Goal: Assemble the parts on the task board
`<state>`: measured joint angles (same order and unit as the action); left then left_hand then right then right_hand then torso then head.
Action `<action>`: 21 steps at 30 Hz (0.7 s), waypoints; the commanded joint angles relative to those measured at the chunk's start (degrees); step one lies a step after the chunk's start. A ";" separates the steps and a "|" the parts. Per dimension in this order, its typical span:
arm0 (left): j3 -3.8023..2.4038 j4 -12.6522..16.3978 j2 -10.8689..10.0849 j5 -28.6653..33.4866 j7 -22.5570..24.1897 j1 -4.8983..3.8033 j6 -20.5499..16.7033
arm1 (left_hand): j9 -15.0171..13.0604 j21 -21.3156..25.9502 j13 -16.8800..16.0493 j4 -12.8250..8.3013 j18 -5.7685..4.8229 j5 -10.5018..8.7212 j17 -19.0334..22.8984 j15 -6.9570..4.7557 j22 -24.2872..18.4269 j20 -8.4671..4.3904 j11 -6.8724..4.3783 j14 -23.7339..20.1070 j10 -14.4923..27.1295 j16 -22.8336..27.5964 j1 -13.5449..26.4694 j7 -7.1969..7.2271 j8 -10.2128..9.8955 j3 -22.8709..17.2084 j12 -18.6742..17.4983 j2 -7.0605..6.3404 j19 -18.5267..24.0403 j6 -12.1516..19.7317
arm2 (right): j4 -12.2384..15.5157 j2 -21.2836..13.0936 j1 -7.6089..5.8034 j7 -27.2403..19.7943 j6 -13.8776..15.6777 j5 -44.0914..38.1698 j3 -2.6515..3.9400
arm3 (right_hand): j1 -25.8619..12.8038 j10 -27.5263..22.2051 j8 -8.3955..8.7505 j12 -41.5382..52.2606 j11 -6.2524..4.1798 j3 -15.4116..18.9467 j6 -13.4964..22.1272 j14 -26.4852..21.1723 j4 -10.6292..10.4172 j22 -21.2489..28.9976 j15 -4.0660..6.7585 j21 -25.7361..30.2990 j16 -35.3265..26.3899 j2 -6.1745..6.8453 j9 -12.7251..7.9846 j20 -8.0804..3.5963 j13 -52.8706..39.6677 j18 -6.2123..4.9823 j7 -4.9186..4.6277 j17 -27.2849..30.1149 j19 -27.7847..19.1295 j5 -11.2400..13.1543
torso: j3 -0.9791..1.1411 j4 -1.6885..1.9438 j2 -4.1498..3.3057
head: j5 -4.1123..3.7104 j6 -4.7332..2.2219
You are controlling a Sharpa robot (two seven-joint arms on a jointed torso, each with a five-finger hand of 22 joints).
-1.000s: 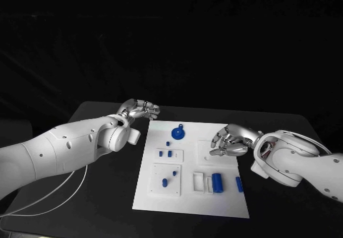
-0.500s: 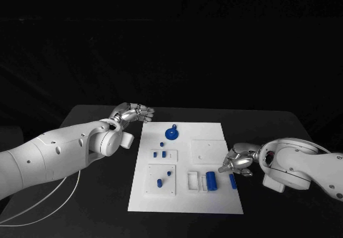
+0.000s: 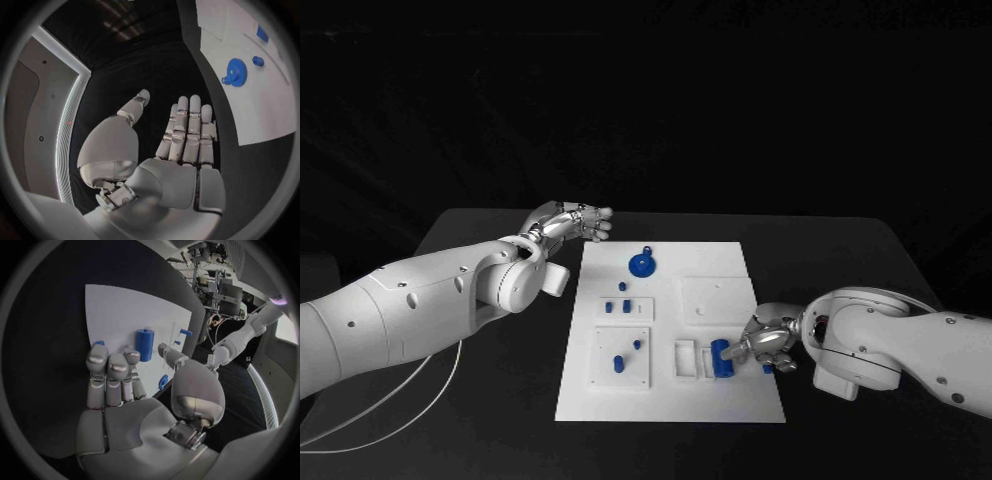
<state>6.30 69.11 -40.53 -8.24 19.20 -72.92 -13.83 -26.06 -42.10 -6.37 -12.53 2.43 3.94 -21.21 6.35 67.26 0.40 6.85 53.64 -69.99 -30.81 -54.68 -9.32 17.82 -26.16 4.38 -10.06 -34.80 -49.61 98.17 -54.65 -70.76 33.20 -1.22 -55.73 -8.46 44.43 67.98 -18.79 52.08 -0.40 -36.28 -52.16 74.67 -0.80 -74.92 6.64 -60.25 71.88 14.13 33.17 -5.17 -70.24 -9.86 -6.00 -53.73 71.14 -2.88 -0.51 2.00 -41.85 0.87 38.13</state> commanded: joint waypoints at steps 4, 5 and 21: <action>-0.04 0.32 0.15 -0.15 1.04 -0.02 1.09 | 0.48 0.44 0.17 0.70 0.96 0.32 -0.48 0.00 0.24 0.21 0.01 -0.08 0.52 0.48 1.18 0.04 -1.17 0.22 -0.26 -0.21 0.57 2.33 | -0.22 1.80 0.09 0.93 1.38 -3.02 -0.50 | -1.30 -0.27 0.73 0.93 0.11 0.44 0.66 -0.32 -0.92 -1.33 -0.06 -0.77 0.45 -0.11 0.02 -0.70 -0.86 -5.14 -0.23 -0.43 -0.17 0.06 | 0.01 0.18 -0.07 | -0.03 0.13; -0.04 0.36 0.17 -0.15 1.03 -0.02 1.13 | 0.46 0.47 0.19 0.79 0.96 0.32 -0.52 0.00 0.26 0.22 0.02 -0.08 0.52 0.52 1.28 0.00 -1.14 0.22 -0.26 -0.18 0.61 2.32 | -0.29 1.98 0.10 0.94 1.61 -3.26 -0.60 | -1.36 -0.28 0.79 1.04 0.13 0.53 0.69 -0.32 -0.95 -1.33 -0.08 -0.86 0.49 -0.18 0.01 -0.75 -1.00 -5.14 -0.24 -0.51 -0.20 0.05 | -0.01 0.18 -0.07 | -0.04 0.16; -0.04 0.62 0.22 -0.11 0.67 -0.03 1.33 | 0.27 0.54 0.27 0.97 1.00 0.17 -0.84 0.00 0.46 0.20 0.00 -0.06 0.50 0.82 1.37 -0.45 -0.67 0.16 -0.23 0.16 0.70 1.77 | -1.69 4.25 0.65 1.27 3.06 -4.16 -1.66 | 1.15 -0.36 0.89 2.09 0.03 0.63 -0.13 -0.36 1.61 -1.30 -0.01 -1.88 0.69 -3.14 0.16 -1.14 -2.29 -5.14 -0.12 -1.13 -0.69 0.05 | -0.08 0.17 -0.04 | 0.30 0.56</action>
<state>6.30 69.56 -40.38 -8.34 19.32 -72.92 -13.39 -25.72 -41.81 -6.17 -11.88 3.02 3.94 -22.00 6.35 67.65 0.61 6.85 53.64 -69.99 -30.17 -53.75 -9.40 16.81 -25.99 4.38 -10.03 -34.60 -47.78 96.75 -50.54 -70.58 33.86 1.53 -58.81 -9.72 45.67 68.01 -18.21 53.86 -0.42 -35.59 -51.98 74.69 0.59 -74.91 6.61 -61.92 72.23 11.51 33.51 -6.00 -72.49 -9.20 -5.99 -54.78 70.71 -2.89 -0.59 2.18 -41.90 1.16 38.63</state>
